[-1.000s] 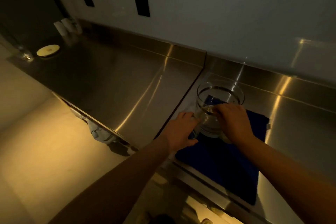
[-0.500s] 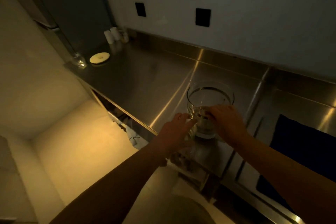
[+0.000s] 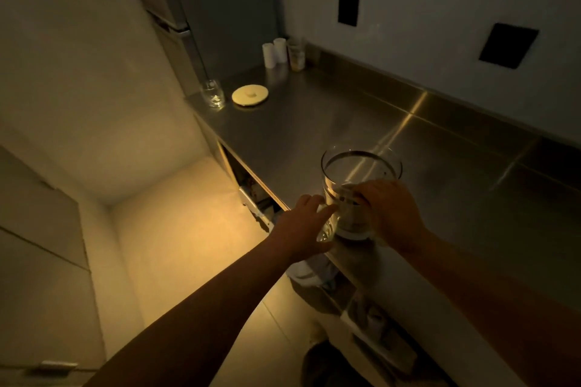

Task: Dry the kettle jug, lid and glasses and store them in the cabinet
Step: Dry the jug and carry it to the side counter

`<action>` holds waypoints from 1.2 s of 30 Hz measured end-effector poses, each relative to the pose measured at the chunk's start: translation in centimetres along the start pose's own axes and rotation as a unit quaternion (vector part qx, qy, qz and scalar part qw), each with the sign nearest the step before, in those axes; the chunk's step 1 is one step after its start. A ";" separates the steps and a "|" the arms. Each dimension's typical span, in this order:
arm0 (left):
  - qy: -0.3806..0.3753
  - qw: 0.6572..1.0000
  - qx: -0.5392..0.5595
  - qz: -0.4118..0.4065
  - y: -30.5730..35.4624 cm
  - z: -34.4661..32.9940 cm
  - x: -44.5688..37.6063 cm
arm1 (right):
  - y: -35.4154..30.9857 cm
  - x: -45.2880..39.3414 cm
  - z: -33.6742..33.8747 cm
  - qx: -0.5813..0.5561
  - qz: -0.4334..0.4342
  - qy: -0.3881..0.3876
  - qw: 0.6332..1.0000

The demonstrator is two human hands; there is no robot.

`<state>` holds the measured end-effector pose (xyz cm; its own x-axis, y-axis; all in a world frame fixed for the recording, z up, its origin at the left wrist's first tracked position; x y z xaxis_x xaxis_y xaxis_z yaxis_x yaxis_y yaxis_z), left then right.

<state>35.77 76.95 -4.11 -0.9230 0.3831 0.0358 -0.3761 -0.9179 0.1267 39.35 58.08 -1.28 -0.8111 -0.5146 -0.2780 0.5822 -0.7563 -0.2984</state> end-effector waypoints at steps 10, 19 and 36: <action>0.002 0.999 -0.021 0.039 -17.4 4.3 -7.3 | -1.6 -20.3 -6.0 -0.042 0.037 0.008 0.998; -0.018 0.999 -0.029 -0.002 -30.3 5.1 -14.0 | -2.9 -32.2 -10.6 -0.051 0.003 0.019 0.999; -0.073 0.994 -0.021 -0.085 -43.4 5.6 -25.4 | -0.1 -45.1 -15.1 -0.003 -0.104 0.058 0.993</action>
<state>75.97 107.63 -4.97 -0.8256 0.5407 0.1612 -0.5309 -0.8412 0.1025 76.70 87.43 -2.52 -0.9026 -0.2969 -0.3118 0.4025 -0.8389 -0.3663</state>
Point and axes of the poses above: each hand's wrist, its own x-axis away from the middle knuckle, its own z-axis out of the back of the hand, y = z × x, the point moved 1 cm from there along -x, towards the middle knuckle, and after that the axes turned 3 degrees about -y, right-handed, at the moved point
